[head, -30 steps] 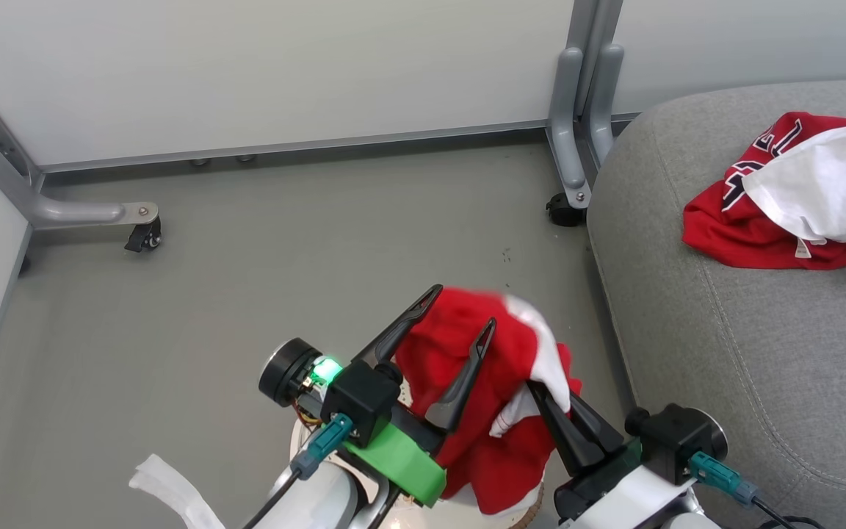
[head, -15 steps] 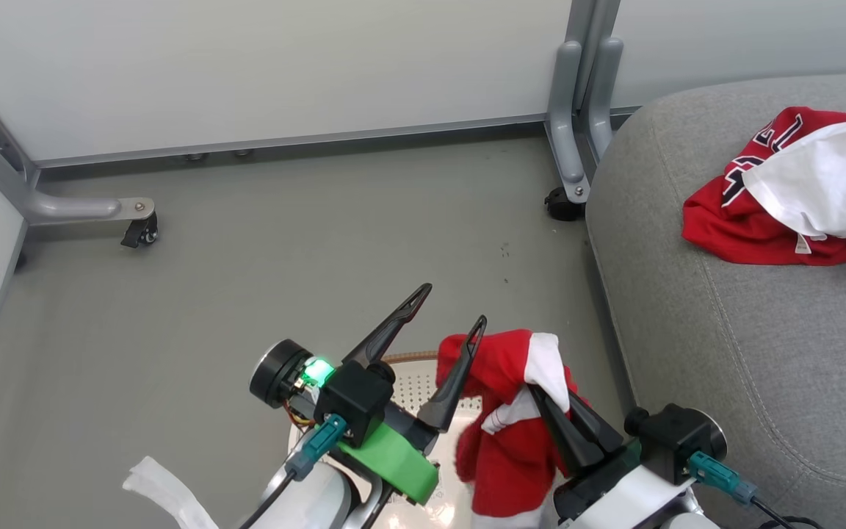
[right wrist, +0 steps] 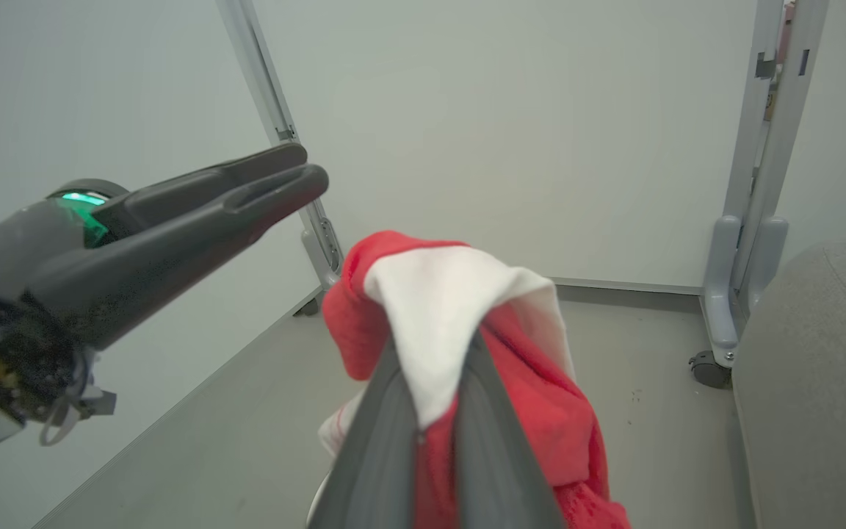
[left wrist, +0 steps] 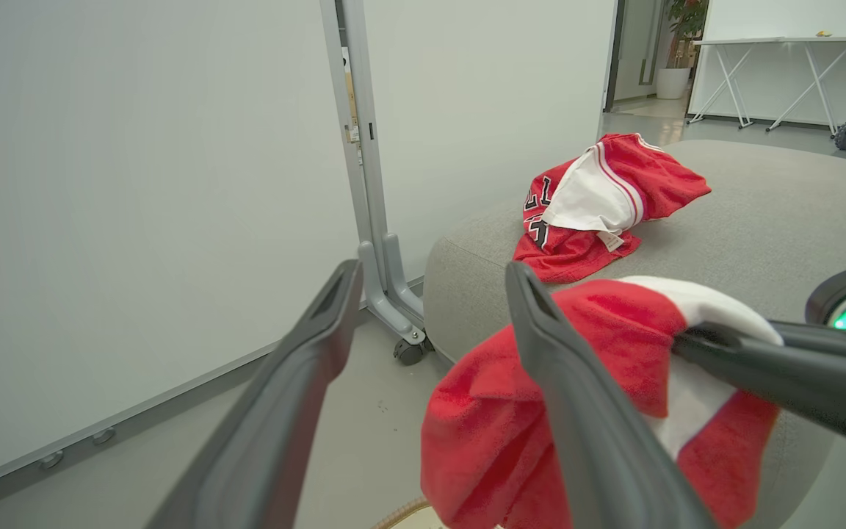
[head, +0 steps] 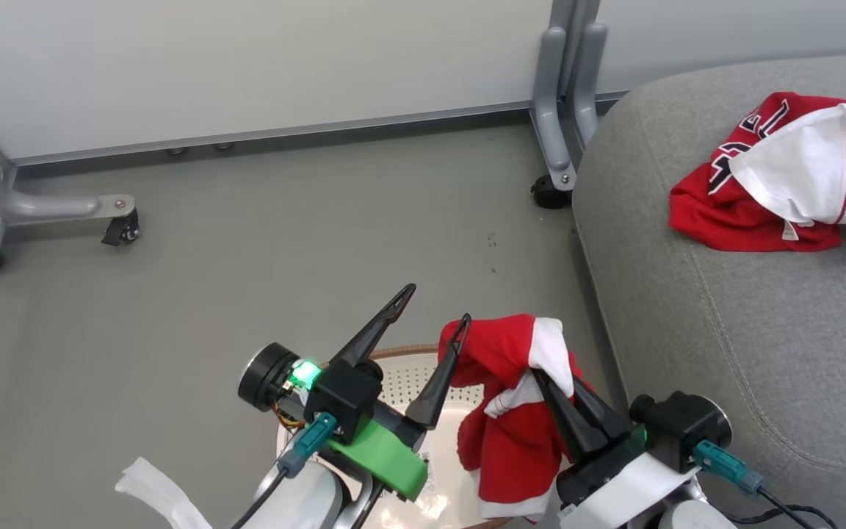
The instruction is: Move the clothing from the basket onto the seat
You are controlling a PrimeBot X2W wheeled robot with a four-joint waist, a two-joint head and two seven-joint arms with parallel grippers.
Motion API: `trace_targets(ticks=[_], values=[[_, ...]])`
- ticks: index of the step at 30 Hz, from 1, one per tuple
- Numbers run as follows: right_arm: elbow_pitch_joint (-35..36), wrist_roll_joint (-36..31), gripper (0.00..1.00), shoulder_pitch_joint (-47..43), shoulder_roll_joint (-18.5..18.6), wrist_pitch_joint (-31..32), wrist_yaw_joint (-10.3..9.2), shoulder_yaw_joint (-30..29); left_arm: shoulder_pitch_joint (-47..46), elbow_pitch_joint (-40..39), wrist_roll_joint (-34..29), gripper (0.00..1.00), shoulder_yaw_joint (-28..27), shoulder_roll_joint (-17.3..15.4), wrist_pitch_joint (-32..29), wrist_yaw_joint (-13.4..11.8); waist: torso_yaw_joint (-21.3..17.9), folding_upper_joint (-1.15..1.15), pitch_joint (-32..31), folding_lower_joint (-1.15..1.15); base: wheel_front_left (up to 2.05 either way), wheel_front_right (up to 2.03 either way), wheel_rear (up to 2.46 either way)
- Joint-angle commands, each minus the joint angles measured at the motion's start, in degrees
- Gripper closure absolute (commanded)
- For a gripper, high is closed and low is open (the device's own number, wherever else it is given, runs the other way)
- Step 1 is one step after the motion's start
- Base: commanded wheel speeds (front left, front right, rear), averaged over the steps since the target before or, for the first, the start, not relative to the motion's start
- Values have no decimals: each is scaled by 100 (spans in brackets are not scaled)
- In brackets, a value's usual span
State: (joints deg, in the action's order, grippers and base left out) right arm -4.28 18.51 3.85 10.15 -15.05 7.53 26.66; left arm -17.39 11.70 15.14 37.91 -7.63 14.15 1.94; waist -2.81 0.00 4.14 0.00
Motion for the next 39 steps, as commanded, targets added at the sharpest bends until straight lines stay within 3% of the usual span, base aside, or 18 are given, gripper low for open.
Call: trace_targets(ticks=[1,15,26,39], values=[[42,-34,100,83,6,-19,-8,-48,31,48,80,0,-41,-23,24,-43,-85,0,34,0,0,0,0],[299,-186,100,-39,-20,-19,-7,-401,549,14,-99,0,-531,-248,107,-411,-1032,0,318,0,0,0,0],[483,-275,100,-274,-125,-19,-8,-768,1473,-741,-466,0,-1363,-421,106,-294,-2098,0,532,0,0,0,0],[920,-296,100,-509,-46,-19,-7,-1534,1584,-746,-975,0,-1472,-258,107,12,-2518,0,730,0,0,0,0]])
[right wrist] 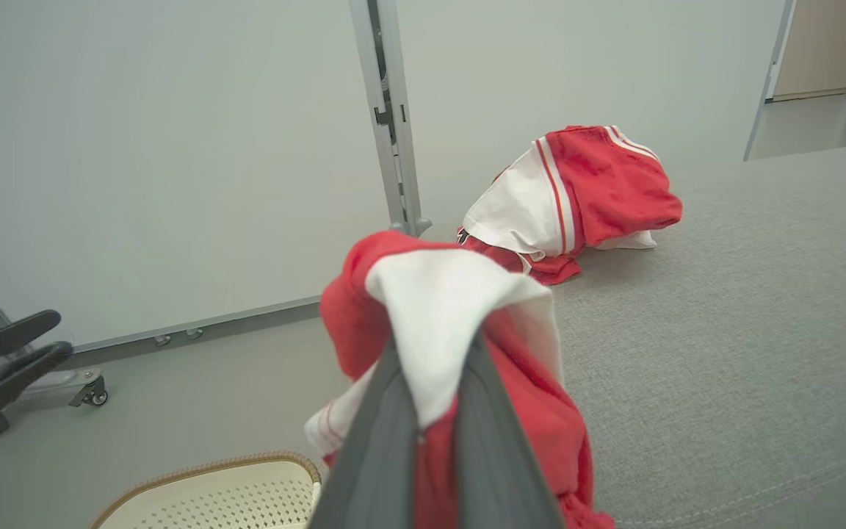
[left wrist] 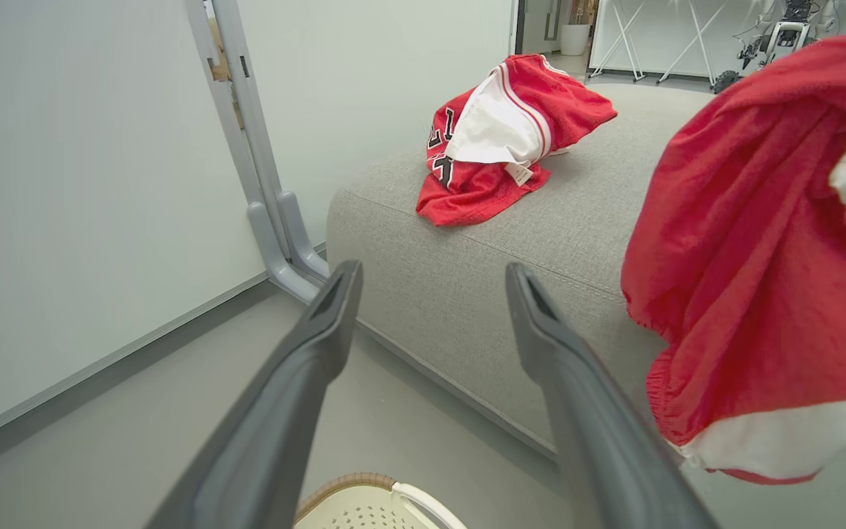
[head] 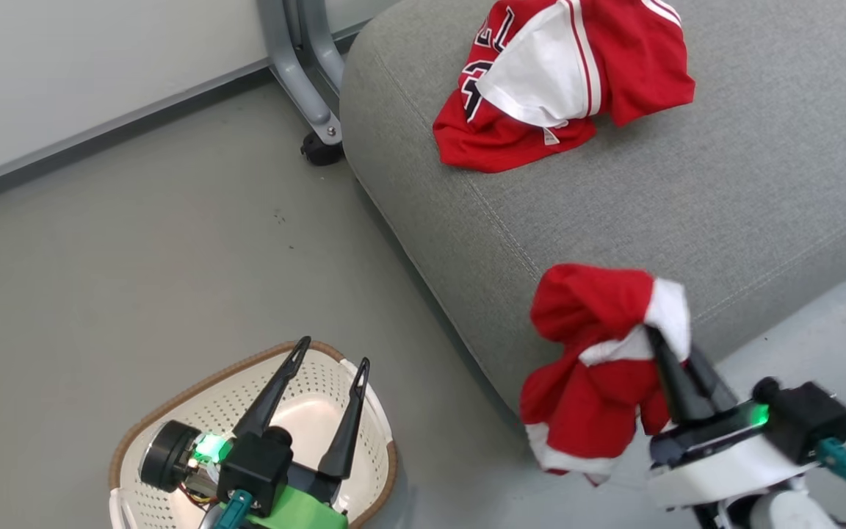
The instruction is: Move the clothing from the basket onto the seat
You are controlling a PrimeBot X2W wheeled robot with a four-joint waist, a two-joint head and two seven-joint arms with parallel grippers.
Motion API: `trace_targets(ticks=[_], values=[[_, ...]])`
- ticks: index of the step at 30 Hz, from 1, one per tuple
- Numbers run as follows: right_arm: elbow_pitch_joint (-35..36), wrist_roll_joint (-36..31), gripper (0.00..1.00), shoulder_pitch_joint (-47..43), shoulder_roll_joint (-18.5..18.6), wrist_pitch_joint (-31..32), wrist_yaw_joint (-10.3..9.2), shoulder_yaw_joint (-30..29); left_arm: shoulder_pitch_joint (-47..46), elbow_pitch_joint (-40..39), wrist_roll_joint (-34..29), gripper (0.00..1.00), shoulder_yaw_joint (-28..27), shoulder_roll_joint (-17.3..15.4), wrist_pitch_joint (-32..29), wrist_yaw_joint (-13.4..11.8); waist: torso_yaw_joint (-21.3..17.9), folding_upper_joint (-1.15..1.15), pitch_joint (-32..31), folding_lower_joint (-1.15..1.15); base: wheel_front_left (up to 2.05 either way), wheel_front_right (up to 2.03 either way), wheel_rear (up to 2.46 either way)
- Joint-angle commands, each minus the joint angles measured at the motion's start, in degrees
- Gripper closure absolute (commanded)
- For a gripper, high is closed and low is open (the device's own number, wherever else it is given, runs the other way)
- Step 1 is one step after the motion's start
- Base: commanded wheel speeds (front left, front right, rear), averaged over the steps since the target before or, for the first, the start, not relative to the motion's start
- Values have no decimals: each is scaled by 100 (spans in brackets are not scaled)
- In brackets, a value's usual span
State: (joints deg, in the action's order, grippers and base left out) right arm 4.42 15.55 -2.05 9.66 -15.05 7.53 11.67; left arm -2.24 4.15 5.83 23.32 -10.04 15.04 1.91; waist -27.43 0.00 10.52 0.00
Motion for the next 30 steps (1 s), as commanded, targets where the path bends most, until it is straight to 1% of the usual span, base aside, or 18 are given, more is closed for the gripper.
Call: trace_targets(ticks=[1,4,7,10,12,14,16,20,21,23,25,26,30], values=[[133,36,100,170,26,-19,-8,-149,55,4,-83,0,-2,-10,19,48,-50,0,135,0,0,0,0],[262,124,100,413,120,-19,-8,-542,-33,-28,-162,0,9,-14,19,115,3,0,313,0,0,0,0],[327,200,100,832,266,-19,-8,-995,-226,-87,-191,0,-34,-47,19,175,153,0,594,0,0,0,0],[378,358,100,1258,451,-19,-7,-1387,-426,-204,-198,0,-87,-34,19,215,381,0,899,0,0,0,0],[362,530,100,1563,636,-19,-8,-1678,-581,-276,-244,0,-102,-55,17,252,552,0,1129,0,0,0,0],[250,731,100,1888,759,-19,-8,-1948,-760,-352,-276,0,-137,-91,12,271,723,0,1364,0,0,0,0],[48,747,100,2151,992,-19,-4,-2122,-870,-401,-294,0,-146,-103,12,308,893,0,1573,0,0,0,0],[-764,896,100,2770,1336,-18,-8,-2418,-1058,-508,-313,0,-164,-115,12,342,1192,0,1958,0,0,0,0],[-1013,873,100,2982,1482,-19,-7,-2415,-1103,-535,-324,0,-176,-113,12,345,1258,0,2060,0,0,0,0],[-1463,913,100,3327,1561,-19,-6,-2387,-1158,-578,-350,0,-193,-127,12,348,1354,0,2266,0,0,0,0],[-1854,913,100,3706,1714,-19,-5,-2295,-1228,-631,-375,0,-206,-148,12,355,1427,0,2483,0,0,0,0],[-2075,930,100,3921,1761,-19,-7,-2252,-1260,-650,-410,0,-207,-168,12,360,1461,0,2596,0,0,0,0],[-3008,912,100,4552,1743,-19,-7,-2260,-1406,-699,-480,0,-181,-226,12,370,1594,0,2908,0,0,0,0]])
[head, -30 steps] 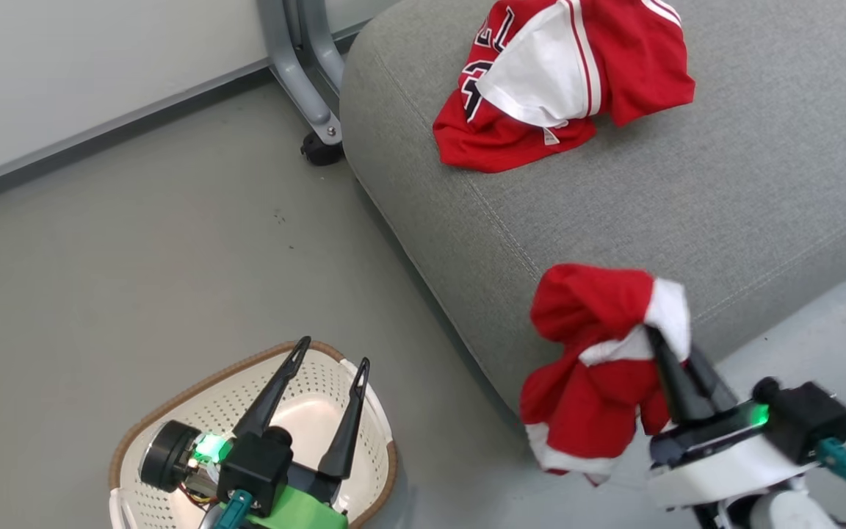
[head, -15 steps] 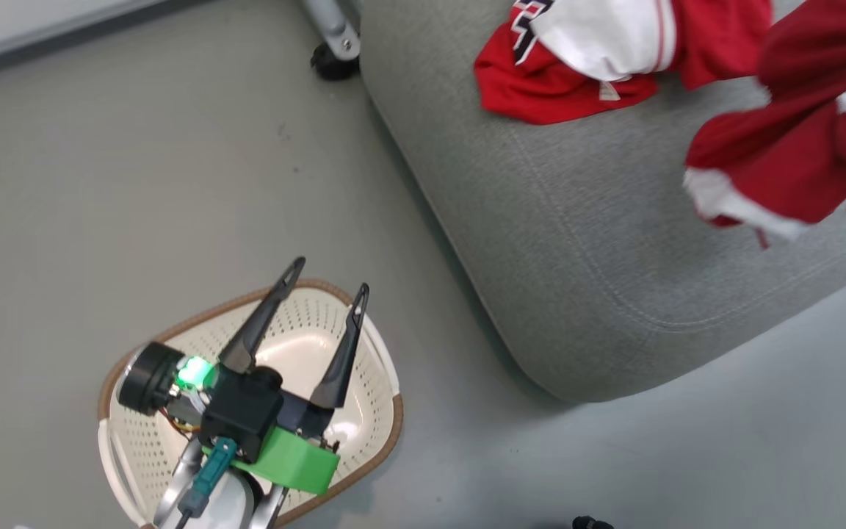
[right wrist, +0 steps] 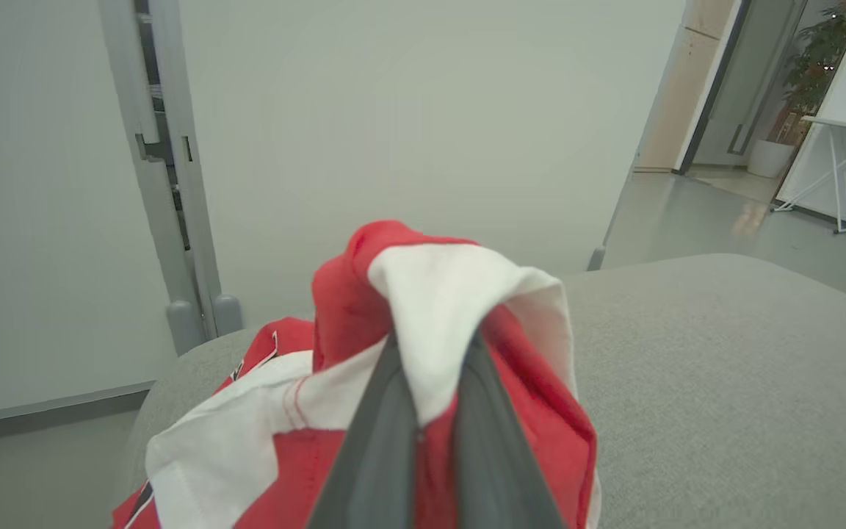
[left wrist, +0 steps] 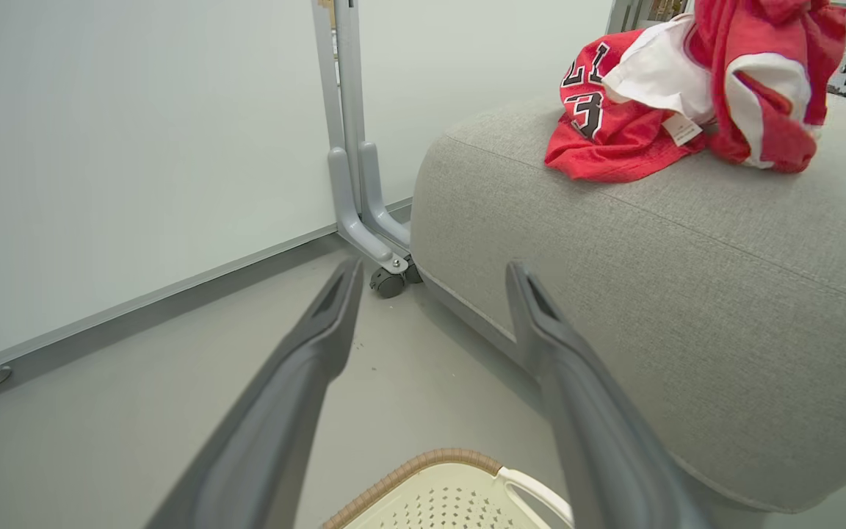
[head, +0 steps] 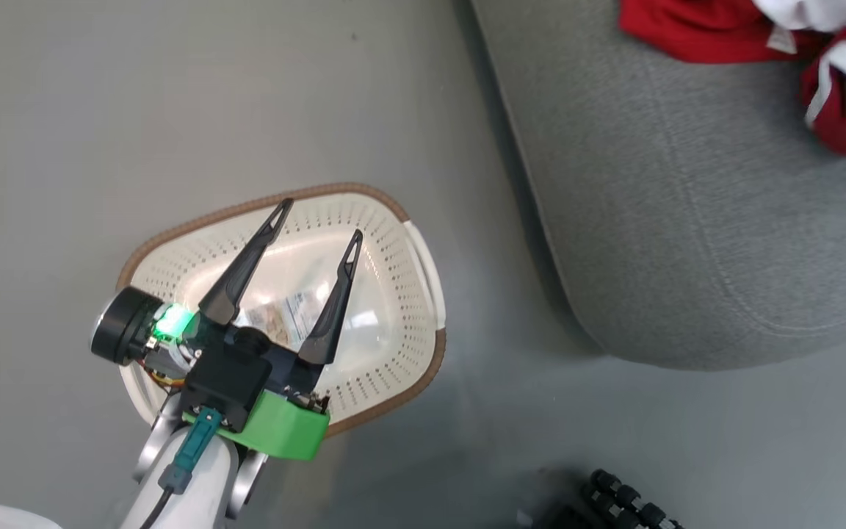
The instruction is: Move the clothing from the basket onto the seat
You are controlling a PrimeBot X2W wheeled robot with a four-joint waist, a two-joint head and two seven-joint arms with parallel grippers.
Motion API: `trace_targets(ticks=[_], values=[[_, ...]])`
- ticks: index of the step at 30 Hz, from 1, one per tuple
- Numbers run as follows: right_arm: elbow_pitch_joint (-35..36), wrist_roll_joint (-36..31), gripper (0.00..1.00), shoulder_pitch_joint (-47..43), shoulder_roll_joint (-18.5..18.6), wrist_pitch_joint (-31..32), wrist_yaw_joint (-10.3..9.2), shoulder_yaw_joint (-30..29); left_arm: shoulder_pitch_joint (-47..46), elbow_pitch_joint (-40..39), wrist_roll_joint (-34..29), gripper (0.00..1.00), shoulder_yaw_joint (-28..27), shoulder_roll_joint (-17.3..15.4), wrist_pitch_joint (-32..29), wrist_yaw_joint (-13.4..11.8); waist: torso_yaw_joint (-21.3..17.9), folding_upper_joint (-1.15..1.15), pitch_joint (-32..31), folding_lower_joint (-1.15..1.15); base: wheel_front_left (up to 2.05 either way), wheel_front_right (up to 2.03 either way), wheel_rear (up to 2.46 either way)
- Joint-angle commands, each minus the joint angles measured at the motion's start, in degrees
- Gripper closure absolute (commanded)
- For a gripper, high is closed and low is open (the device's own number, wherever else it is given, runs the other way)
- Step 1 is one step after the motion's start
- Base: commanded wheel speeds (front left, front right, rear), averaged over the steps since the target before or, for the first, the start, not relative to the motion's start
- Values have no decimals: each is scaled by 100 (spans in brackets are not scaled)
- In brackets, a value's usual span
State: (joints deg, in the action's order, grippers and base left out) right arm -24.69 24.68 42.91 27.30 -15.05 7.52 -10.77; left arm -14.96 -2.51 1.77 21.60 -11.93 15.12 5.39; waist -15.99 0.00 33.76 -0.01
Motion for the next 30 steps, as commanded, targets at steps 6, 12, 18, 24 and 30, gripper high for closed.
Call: trace_targets(ticks=[6,12,18,24,30], values=[[-1381,-94,100,649,-40,-18,-6,-45,-306,-57,-101,0,8,23,3,-27,670,0,807,1,0,0,0],[-1823,-150,73,778,-127,-18,-6,-158,-301,4,-84,0,48,74,3,-38,749,0,744,1,0,0,0],[-1120,-414,0,419,-441,-18,-6,-858,-294,73,-67,0,94,130,3,-57,694,0,410,1,0,0,0],[-533,-620,0,-212,-675,-18,-7,-1102,-161,256,-1,0,127,257,3,-94,638,0,-171,1,0,0,0],[24,-646,0,-990,-949,-19,-6,-993,32,393,71,0,-20,444,3,-275,748,0,-873,1,0,0,0]])
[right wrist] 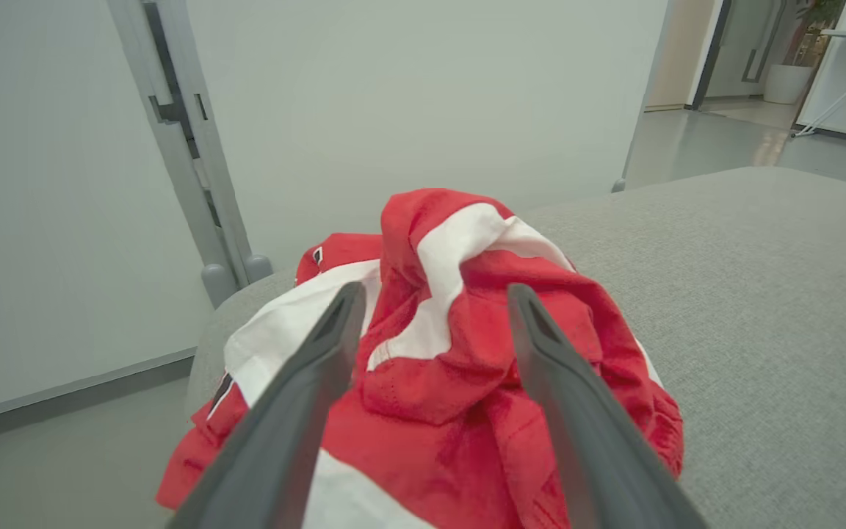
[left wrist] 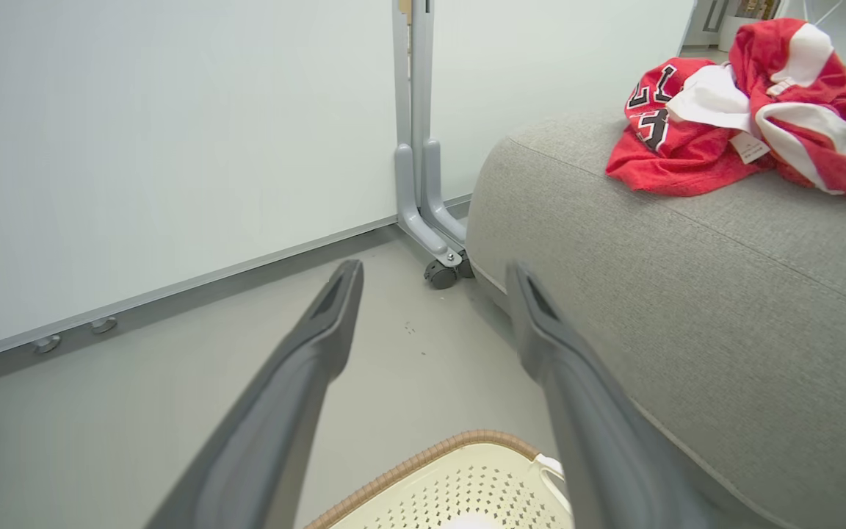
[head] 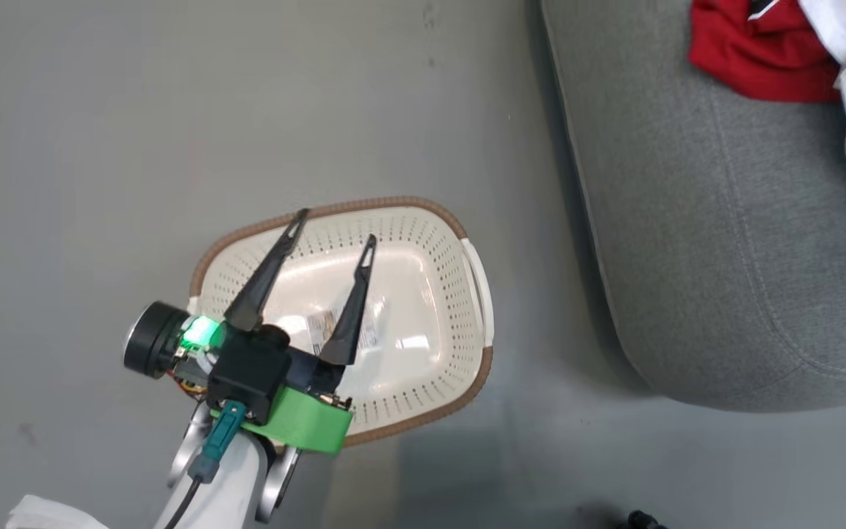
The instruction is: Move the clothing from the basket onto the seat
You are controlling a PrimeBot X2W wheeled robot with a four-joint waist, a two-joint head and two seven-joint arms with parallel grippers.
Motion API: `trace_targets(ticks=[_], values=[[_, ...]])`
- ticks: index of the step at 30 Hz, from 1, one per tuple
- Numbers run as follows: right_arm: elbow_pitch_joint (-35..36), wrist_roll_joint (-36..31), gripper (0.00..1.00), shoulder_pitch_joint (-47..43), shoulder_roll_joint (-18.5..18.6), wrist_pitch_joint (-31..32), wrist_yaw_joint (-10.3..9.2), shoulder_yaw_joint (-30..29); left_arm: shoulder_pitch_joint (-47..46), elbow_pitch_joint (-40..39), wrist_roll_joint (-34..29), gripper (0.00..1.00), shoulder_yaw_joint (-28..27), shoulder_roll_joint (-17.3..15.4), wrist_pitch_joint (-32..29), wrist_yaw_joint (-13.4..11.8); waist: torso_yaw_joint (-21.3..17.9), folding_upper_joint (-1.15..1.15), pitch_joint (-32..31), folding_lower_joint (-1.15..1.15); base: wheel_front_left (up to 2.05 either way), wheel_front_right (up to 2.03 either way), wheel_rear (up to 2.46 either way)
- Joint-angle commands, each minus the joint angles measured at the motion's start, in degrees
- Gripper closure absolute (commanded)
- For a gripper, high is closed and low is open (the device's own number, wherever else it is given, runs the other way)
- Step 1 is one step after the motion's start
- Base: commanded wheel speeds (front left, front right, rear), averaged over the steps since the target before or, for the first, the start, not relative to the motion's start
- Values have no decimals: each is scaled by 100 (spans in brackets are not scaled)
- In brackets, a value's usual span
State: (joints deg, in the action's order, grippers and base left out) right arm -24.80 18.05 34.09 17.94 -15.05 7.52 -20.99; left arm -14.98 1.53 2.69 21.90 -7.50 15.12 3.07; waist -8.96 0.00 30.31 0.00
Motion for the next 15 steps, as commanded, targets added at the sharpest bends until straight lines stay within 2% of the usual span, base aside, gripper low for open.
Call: trace_targets(ticks=[1,7,15], values=[[157,18,0,-305,-46,-19,-6,166,83,1,-29,0,-89,36,3,-99,82,0,-657,0,0,0,0],[571,-278,0,-1317,-76,-18,-7,922,437,7,310,0,-503,276,3,-388,359,0,-1299,0,0,0,0],[935,-442,0,-2188,-412,-19,-7,2096,970,331,729,0,-945,437,3,-544,765,0,-2122,0,0,0,0]])
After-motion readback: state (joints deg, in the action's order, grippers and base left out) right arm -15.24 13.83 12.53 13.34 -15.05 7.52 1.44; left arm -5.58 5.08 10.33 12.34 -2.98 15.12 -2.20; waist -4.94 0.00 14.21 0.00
